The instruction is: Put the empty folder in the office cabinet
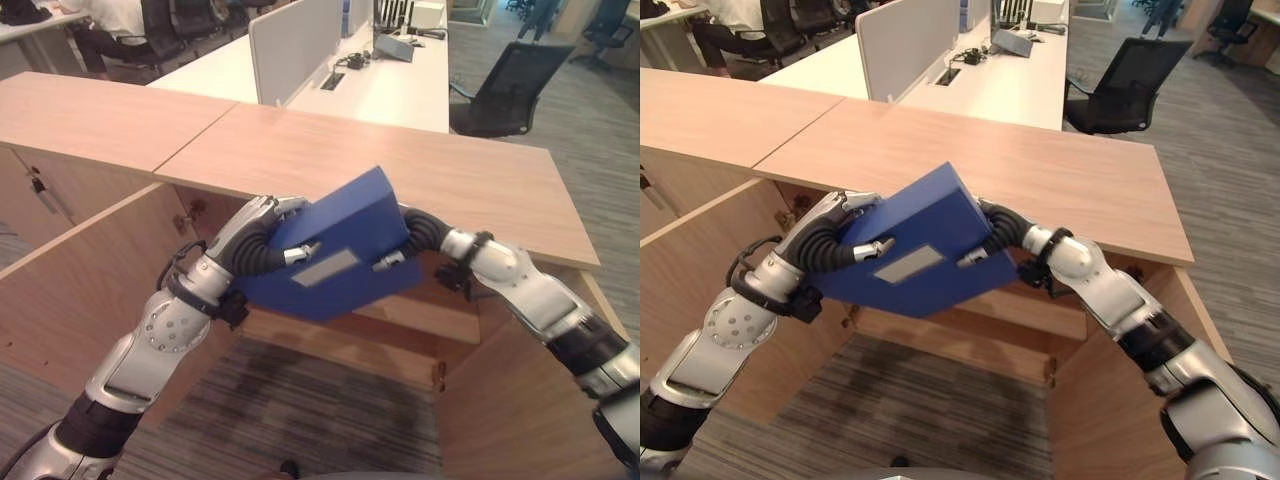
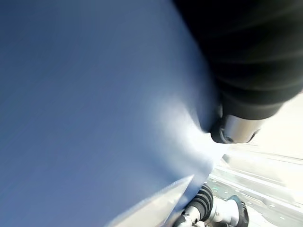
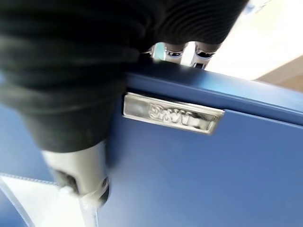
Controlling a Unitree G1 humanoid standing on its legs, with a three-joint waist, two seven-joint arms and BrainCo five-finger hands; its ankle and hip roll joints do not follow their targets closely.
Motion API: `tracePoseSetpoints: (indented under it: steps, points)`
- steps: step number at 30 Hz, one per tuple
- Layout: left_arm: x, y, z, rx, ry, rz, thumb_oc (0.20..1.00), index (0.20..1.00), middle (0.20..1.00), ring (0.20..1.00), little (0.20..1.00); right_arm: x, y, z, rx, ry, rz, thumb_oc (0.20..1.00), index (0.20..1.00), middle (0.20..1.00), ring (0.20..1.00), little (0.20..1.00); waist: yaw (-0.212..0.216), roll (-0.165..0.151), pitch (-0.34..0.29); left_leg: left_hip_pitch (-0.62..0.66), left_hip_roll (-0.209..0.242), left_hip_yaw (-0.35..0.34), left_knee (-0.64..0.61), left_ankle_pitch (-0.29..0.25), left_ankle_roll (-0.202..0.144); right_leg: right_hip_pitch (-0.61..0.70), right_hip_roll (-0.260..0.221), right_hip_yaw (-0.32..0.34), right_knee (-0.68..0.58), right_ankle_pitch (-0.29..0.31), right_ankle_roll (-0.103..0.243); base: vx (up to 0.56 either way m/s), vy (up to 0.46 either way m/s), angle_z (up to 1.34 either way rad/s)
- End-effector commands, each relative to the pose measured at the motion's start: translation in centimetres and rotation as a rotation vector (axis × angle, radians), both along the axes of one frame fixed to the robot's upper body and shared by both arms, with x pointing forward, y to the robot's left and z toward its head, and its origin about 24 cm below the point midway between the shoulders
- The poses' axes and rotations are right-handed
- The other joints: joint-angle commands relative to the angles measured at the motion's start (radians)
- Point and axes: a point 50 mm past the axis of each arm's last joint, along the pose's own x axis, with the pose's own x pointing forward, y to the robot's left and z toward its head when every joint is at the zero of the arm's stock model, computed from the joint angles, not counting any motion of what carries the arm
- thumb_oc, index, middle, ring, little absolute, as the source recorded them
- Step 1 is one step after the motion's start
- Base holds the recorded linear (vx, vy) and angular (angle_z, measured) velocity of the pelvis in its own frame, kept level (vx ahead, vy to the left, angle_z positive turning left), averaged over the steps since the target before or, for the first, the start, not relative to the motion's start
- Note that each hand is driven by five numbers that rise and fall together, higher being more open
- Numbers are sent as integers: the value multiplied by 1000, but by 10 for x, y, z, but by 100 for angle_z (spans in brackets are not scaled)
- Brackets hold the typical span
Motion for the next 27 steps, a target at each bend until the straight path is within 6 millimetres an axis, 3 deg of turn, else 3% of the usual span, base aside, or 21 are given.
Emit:
tracePoseSetpoints:
  steps: [1, 13, 14, 15, 18, 21, 22, 23, 24, 26, 27]
  points:
    - [-41, -67, 70, -226, -341, -477, 200, 200, 200, 200, 200, -39, 96, 12, 8, -54, 436, 200, 200, 200, 200, 200, 33, -43, -31, 27, 22, -41, 5, -132, -22, -22, -80, -75, 2, 33, 78, -15, -2, 18]
    - [-33, -75, 70, -238, -317, -478, 200, 200, 200, 200, 200, -43, 107, -17, 204, 164, 393, 200, 200, 200, 200, 200, 38, -39, -31, 23, 20, -45, 5, -128, -22, -22, -82, -83, 2, 35, 77, -3, 1, 3]
    - [-31, -75, 67, -236, -297, -469, 529, 529, 529, 529, 529, -42, 106, -22, 214, 188, 374, 200, 200, 200, 200, 200, 38, -39, -31, 23, 19, -46, 5, -128, -21, -22, -82, -83, 2, 35, 76, 0, 0, 0]
    - [-28, -73, 63, -235, -263, -462, 1000, 1000, 1000, 1000, 1000, -41, 103, -29, 217, 215, 345, 200, 200, 200, 200, 200, 38, -37, -30, 22, 19, -46, 5, -128, -21, -22, -83, -84, 2, 36, 76, 0, 0, 0]
    - [-24, -61, 49, -252, -148, -437, 1000, 1000, 1000, 1000, 1000, -37, 87, -50, 196, 283, 264, 200, 200, 200, 200, 200, 39, -34, -30, 23, 18, -44, 5, -128, -21, -22, -84, -85, 2, 36, 76, 0, 0, 0]
    - [-20, -40, 22, -303, 63, -396, 1000, 1000, 1000, 1000, 1000, -36, 53, -84, 115, 377, 138, 200, 200, 200, 200, 200, 36, -29, -28, 23, 18, -42, 5, -129, -20, -23, -84, -81, 2, 38, 76, -1, 10, 0]
    - [-18, -28, -2, -381, 246, -377, 1000, 1000, 1000, 1000, 1000, -41, 30, -101, 97, 439, 66, 200, 200, 200, 200, 200, 30, -25, -25, 25, 18, -38, 5, -129, -19, -25, -85, -79, 2, 40, 76, -2, 32, -1]
    - [-17, -22, -17, -433, 347, -368, 1000, 1000, 1000, 1000, 1000, -44, 21, -112, 111, 483, 21, 200, 200, 200, 200, 200, 27, -22, -25, 28, 19, -33, 5, -129, -18, -24, -85, -77, 2, 42, 76, -3, 27, -5]
    - [-17, -22, -17, -433, 347, -368, 1000, 1000, 1000, 1000, 1000, -44, 21, -113, 111, 483, 21, 200, 200, 200, 200, 200, 27, -22, -26, 26, 18, -34, 5, -129, -18, -25, -86, -78, 2, 42, 76, -10, 24, -5]
    - [-21, 9, -87, -633, 683, -188, 1000, 1000, 1000, 1000, 1000, -60, -13, -146, 197, 602, -160, 200, 200, 200, 200, 200, 16, -17, -17, 30, 18, -29, 5, -128, -14, -25, -86, -68, 2, 48, 74, -16, 30, -7]
    - [-25, 20, -110, -683, 769, -106, 1000, 1000, 1000, 1000, 1000, -66, -22, -153, 217, 631, -203, 200, 200, 200, 200, 200, 14, -17, -17, 29, 18, -29, 5, -126, -14, -26, -85, -66, 2, 48, 73, -13, 18, -25]
